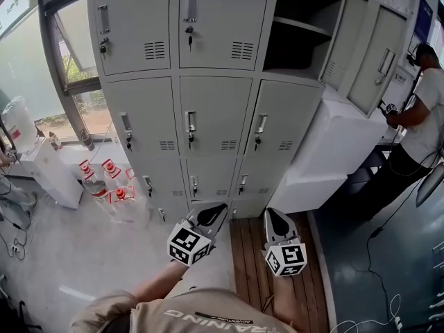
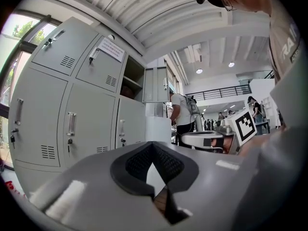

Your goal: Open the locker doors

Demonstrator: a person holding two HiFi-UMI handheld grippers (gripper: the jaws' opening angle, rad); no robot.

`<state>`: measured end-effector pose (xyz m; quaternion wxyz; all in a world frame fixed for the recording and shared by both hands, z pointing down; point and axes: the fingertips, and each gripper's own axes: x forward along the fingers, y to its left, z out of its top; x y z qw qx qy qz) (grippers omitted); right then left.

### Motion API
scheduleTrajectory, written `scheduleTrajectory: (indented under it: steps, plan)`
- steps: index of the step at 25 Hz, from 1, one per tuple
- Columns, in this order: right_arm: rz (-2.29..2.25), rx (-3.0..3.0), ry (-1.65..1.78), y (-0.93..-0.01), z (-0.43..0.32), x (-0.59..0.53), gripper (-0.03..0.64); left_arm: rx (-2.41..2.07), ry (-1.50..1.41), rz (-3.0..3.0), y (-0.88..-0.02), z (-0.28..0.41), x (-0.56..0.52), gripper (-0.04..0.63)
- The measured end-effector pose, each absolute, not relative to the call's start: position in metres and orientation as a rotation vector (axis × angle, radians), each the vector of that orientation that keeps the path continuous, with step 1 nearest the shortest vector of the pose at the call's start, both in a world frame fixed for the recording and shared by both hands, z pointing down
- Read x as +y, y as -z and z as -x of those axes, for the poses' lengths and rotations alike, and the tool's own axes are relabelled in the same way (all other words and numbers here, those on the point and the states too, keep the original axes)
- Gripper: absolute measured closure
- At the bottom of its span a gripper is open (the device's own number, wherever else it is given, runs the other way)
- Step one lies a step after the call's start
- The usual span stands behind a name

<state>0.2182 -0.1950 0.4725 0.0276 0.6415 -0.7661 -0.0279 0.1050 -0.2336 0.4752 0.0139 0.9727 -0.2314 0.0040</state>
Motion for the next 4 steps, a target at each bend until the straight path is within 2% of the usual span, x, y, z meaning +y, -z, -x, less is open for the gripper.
scheduleTrajectory:
  steps: [4]
  plan:
    - [-1.946,-2.346,0.097,-0.4752,-0.2212,-0.1832,0.606,-0.738,-0.004,-2.987,-0.4864,-0.1043,-0.2252,0.588]
